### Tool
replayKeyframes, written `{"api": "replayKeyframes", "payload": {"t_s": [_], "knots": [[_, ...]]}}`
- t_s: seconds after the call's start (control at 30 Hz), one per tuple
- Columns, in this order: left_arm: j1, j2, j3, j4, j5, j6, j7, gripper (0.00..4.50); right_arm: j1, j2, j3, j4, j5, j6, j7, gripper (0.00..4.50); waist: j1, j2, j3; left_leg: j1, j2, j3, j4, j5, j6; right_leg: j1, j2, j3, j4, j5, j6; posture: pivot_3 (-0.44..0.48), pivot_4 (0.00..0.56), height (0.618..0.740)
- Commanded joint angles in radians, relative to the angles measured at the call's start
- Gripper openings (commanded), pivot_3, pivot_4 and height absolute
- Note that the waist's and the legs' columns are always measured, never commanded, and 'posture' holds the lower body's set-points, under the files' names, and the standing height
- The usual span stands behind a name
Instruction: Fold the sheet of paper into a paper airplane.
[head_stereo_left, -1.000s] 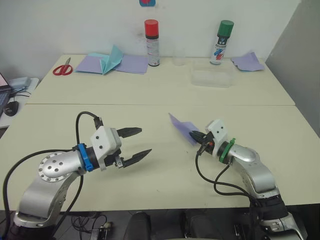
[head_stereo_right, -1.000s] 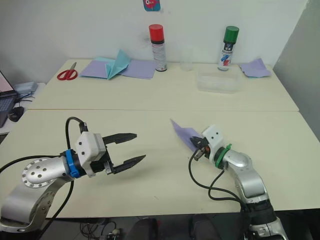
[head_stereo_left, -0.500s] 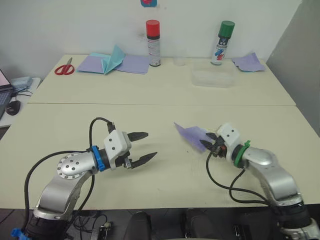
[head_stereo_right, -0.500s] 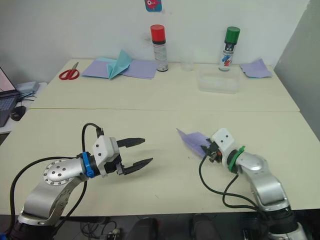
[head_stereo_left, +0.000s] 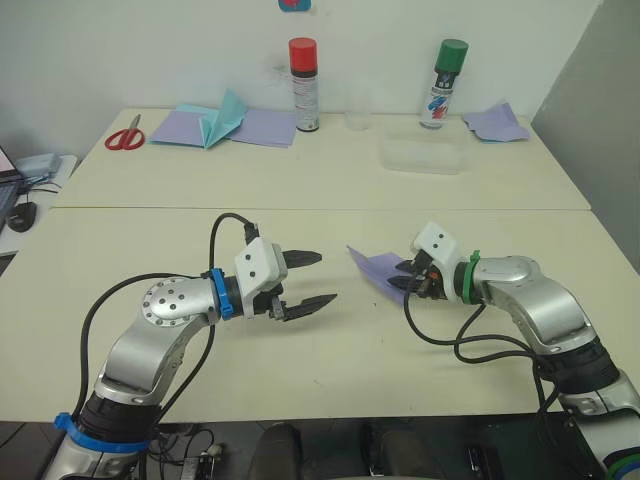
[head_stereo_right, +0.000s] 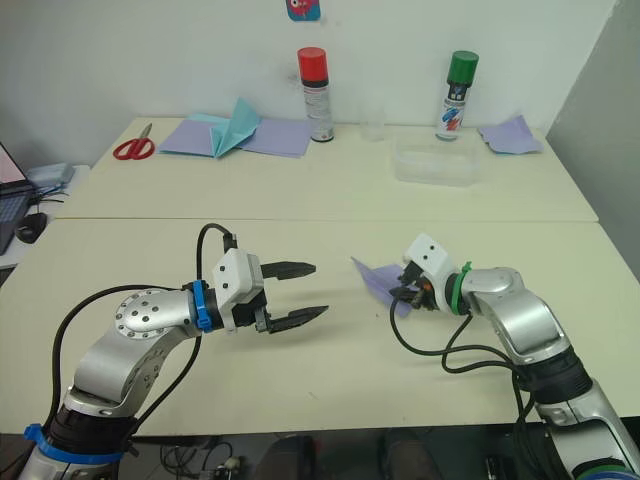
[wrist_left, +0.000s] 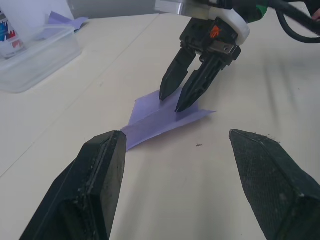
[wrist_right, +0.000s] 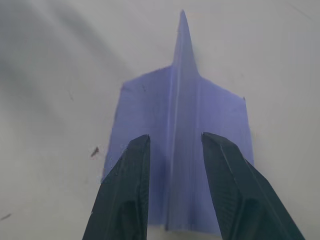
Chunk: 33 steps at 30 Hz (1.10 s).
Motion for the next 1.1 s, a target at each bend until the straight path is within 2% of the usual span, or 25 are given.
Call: {"api": "replayKeyframes", "payload": {"t_s": [0.03, 0.2, 0.3, 0.4, 0.57, 0.67, 0.73, 0.83, 0.93, 1.1], "knots": [[0.001, -0.006, 0.017, -0.030, -0.012, -0.002, 0.011, 3.65, -0.020, 0.005, 0.004, 0.002, -0.018, -0.037, 0.001, 1.65, 0.000, 0.000, 0.000, 0.000, 0.000, 0.000, 0.000, 0.000, 0.000, 0.000, 0.000, 0.000, 0.000, 0.000, 0.000, 0.000, 0.150, 0.740], [0.012, -0.029, 0.004, -0.039, 0.001, -0.017, 0.036, 3.65, -0.037, 0.027, 0.029, 0.034, -0.036, -0.052, 0.007, 1.65, 0.000, 0.000, 0.000, 0.000, 0.000, -0.001, 0.001, 0.000, 0.000, 0.000, 0.000, 0.000, 0.001, 0.000, 0.000, 0.000, 0.150, 0.740], [0.011, -0.036, 0.003, -0.041, 0.004, -0.018, 0.042, 3.65, -0.050, 0.031, 0.031, 0.055, -0.048, -0.059, 0.007, 1.08, 0.000, 0.000, 0.000, 0.000, 0.000, -0.001, 0.002, 0.000, 0.000, 0.000, 0.000, 0.000, 0.001, 0.000, 0.000, 0.000, 0.150, 0.740], [0.008, -0.041, 0.005, -0.037, 0.009, -0.027, 0.048, 3.65, -0.049, 0.020, 0.025, 0.067, -0.060, -0.066, 0.003, 0.02, 0.001, 0.000, 0.000, 0.000, 0.000, -0.001, 0.002, 0.000, 0.000, 0.000, 0.000, 0.000, 0.001, 0.000, 0.000, 0.000, 0.150, 0.740], [0.011, -0.048, -0.005, -0.036, 0.010, -0.025, 0.040, 3.65, -0.031, -0.004, -0.006, 0.045, -0.053, -0.058, 0.009, 0.02, 0.001, 0.000, 0.000, 0.000, 0.000, -0.001, 0.002, 0.000, 0.000, 0.000, 0.000, 0.000, 0.001, 0.000, 0.000, 0.000, 0.150, 0.740], [-0.004, -0.053, -0.028, -0.060, -0.019, 0.014, 0.020, 3.65, -0.025, 0.006, -0.147, -0.009, -0.006, 0.075, -0.072, 0.02, 0.001, 0.000, 0.000, -0.001, 0.000, -0.001, 0.002, 0.000, 0.000, 0.000, 0.000, 0.000, 0.001, 0.000, 0.000, 0.000, 0.150, 0.740], [-0.029, -0.056, -0.023, -0.054, -0.042, 0.038, 0.013, 3.65, -0.020, 0.048, -0.253, -0.066, 0.015, 0.221, -0.168, 0.02, 0.001, 0.000, 0.000, -0.001, 0.000, -0.001, 0.002, 0.000, 0.000, 0.000, 0.000, 0.000, 0.001, 0.000, 0.000, 0.000, 0.150, 0.740], [-0.062, -0.056, -0.014, -0.026, -0.052, 0.050, 0.009, 3.65, -0.012, 0.101, -0.332, -0.130, 0.027, 0.359, -0.260, 0.02, 0.001, 0.000, 0.000, -0.001, 0.000, -0.002, 0.002, 0.000, 0.000, 0.000, 0.000, 0.000, 0.001, 0.000, 0.000, 0.000, 0.150, 0.740], [-0.105, -0.040, -0.012, 0.024, -0.054, 0.052, -0.023, 3.65, -0.010, 0.221, -0.420, -0.181, 0.007, 0.506, -0.403, 0.02, -0.003, 0.000, 0.000, -0.001, 0.001, -0.003, 0.002, 0.000, 0.000, 0.000, 0.000, 0.000, 0.002, 0.000, 0.000, 0.000, 0.150, 0.740], [-0.144, -0.046, -0.036, 0.099, -0.022, 0.003, -0.056, 3.65, -0.035, 0.349, -0.460, -0.190, -0.013, 0.610, -0.533, 0.02, -0.002, 0.001, 0.000, -0.001, 0.001, -0.003, 0.002, 0.000, 0.000, 0.000, 0.003, 0.000, 0.002, 0.000, 0.000, 0.000, 0.150, 0.740]]}}
